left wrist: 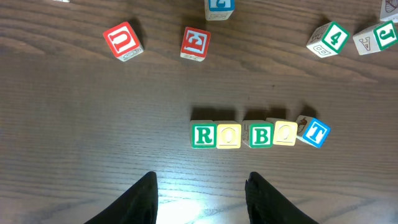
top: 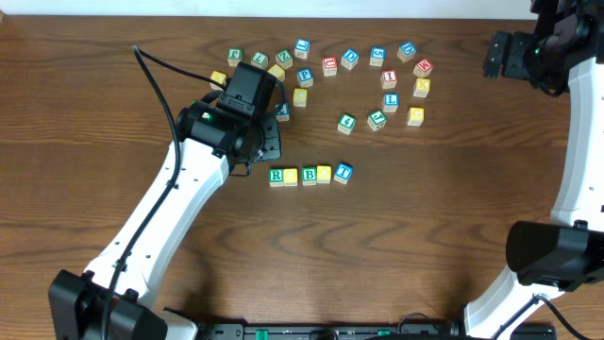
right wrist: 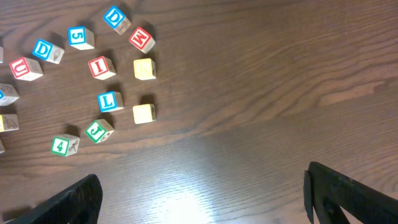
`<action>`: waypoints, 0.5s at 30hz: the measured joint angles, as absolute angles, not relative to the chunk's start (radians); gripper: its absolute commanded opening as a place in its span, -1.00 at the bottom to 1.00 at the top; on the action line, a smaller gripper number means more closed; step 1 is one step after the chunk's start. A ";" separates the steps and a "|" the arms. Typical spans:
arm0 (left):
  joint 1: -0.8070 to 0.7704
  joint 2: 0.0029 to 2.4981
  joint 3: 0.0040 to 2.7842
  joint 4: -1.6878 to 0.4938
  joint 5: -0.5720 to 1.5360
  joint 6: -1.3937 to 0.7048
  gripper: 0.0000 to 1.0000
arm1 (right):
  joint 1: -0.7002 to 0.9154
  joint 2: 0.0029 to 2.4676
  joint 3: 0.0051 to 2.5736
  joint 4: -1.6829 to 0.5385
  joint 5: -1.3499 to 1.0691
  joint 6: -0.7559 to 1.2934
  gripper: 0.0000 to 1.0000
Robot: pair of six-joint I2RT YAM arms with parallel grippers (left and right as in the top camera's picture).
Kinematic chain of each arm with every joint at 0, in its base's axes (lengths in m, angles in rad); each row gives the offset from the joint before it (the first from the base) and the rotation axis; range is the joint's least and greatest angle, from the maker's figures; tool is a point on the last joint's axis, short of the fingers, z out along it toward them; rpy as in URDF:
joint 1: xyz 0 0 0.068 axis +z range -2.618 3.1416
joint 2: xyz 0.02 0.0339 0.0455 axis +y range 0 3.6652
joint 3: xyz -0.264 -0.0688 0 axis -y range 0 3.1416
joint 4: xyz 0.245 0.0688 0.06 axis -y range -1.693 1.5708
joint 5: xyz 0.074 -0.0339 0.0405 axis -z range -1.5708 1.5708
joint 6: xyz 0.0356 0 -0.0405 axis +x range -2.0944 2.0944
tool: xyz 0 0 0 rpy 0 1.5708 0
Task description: Spell out ROBOT
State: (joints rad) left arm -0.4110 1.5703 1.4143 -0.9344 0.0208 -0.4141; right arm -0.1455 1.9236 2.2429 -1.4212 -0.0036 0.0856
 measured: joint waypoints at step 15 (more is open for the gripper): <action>-0.359 1.570 1.414 -0.912 0.021 -0.364 -0.11 | -0.146 1.924 2.243 -1.421 -0.004 0.086 0.99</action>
